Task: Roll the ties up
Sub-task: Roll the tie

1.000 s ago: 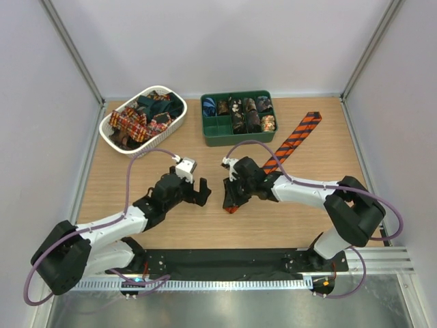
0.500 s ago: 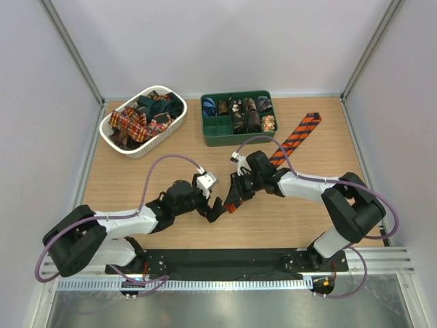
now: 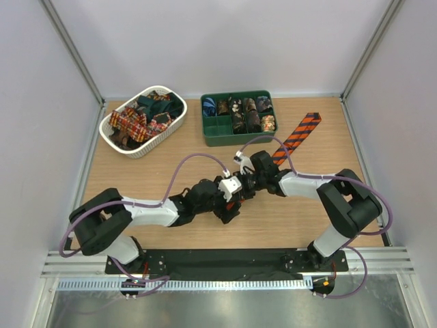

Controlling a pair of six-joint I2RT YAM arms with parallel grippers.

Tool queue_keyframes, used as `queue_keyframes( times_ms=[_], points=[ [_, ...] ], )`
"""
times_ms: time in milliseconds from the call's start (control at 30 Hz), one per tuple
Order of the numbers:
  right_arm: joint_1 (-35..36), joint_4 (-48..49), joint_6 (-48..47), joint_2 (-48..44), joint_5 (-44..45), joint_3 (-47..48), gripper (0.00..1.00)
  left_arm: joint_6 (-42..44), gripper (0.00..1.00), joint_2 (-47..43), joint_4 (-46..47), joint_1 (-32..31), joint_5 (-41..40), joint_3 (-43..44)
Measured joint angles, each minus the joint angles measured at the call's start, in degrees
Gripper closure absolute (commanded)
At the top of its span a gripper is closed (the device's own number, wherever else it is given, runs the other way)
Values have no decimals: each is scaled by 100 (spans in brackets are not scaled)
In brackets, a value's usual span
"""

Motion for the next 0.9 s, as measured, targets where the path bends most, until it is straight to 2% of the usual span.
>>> queue_keyframes(
  times_ms=[367, 500, 633, 700, 900],
  points=[
    [-184, 382, 192, 33, -236, -229, 97, 57, 24, 599, -337, -24, -527, 260],
    [-264, 501, 262, 79, -315, -278, 97, 39, 34, 807, -396, -24, -566, 472],
    [-332, 538, 293, 107, -326, -293, 97, 48, 39, 905, -496, -28, -518, 629],
    [-354, 546, 317, 136, -323, -293, 97, 57, 51, 907, -527, -37, -518, 638],
    [-402, 511, 415, 177, -289, -293, 97, 175, 58, 916, -813, -212, -726, 752]
  ],
)
